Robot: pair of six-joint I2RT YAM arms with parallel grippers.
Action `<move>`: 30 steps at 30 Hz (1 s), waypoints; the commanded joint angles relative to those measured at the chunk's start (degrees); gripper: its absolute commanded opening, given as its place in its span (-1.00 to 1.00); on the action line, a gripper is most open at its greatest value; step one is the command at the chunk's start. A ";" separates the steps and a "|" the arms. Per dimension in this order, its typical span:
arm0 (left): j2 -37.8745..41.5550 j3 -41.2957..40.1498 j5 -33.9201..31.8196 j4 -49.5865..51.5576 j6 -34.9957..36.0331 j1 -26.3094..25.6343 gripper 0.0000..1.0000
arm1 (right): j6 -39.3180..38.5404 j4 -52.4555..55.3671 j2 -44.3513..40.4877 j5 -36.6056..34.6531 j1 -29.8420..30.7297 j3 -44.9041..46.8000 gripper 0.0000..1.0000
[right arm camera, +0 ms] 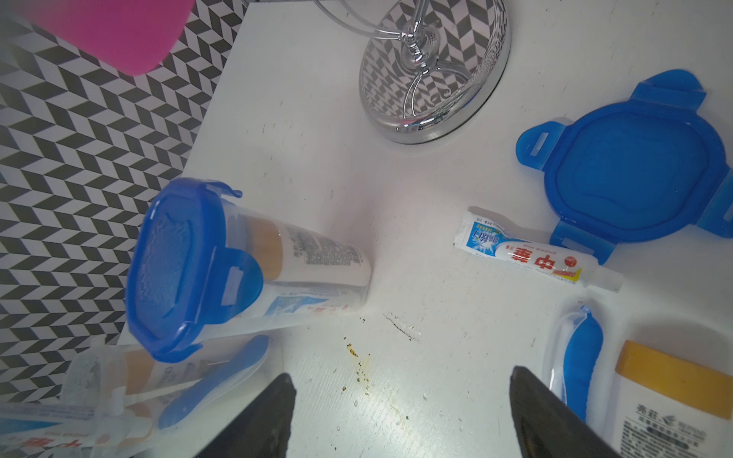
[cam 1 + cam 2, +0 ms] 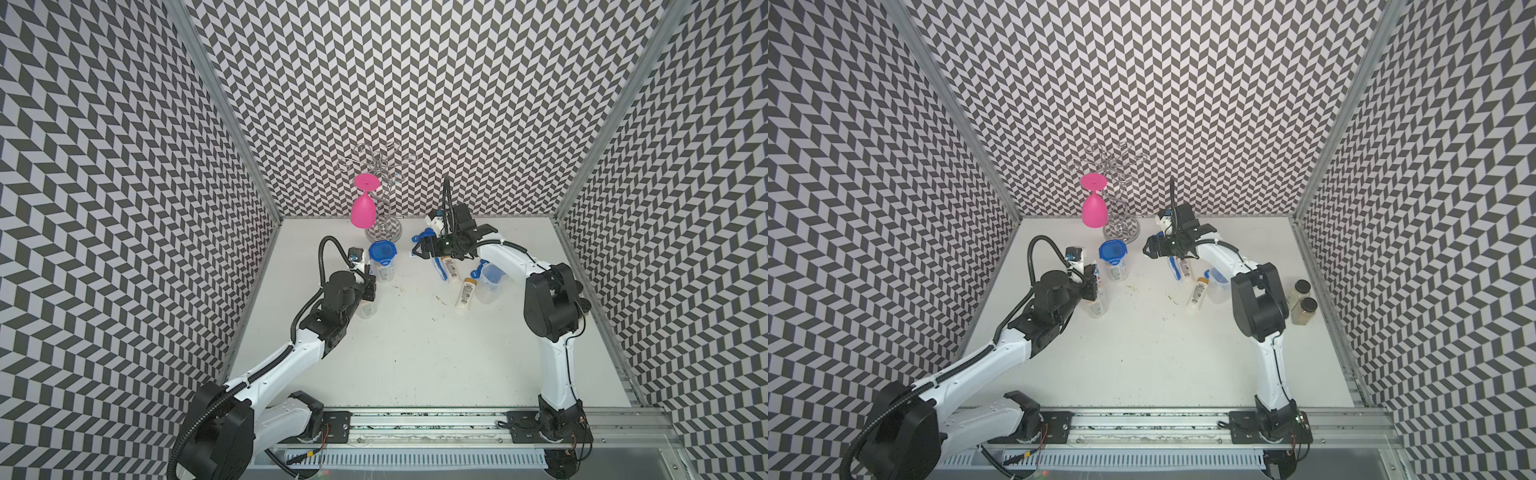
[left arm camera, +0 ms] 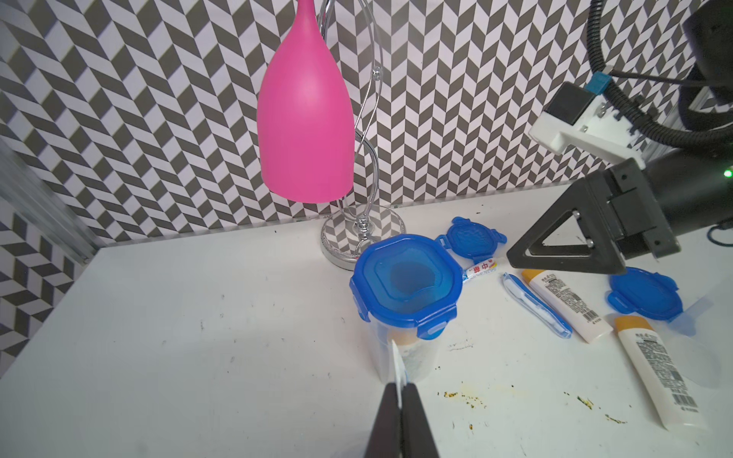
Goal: Pack away toiletry kits
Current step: Adjust the toiletry item in the container, then adjust the toiletry item at the center of the board.
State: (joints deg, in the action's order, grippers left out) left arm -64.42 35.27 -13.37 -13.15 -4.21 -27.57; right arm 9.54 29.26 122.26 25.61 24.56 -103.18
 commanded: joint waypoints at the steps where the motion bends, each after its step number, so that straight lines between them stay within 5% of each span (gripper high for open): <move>1: 0.84 -0.42 -5.50 -0.14 1.53 -0.55 -0.94 | 0.03 -3.07 -2.72 1.11 -0.39 -0.01 0.67; 15: 1.51 0.95 -6.61 3.81 0.70 -2.54 -0.32 | 0.41 -4.54 -3.25 1.10 -2.30 -0.62 0.67; 19: 5.63 3.89 4.81 9.12 -3.53 1.16 0.18 | 1.84 -4.36 -1.47 -2.53 -3.94 -2.89 0.70; 25: 10.08 7.53 15.81 18.25 -9.82 5.43 0.91 | 1.16 4.93 11.51 -7.80 -5.44 -19.94 0.77; 30: 12.74 9.03 19.60 20.91 -13.59 9.40 0.99 | 2.05 3.97 18.78 -12.91 -5.50 -25.82 0.83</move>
State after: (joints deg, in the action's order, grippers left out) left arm -52.40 42.24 1.98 3.36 -14.20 -19.11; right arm 11.03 31.77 136.68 17.19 18.74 -127.13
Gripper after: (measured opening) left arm 0.995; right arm 0.913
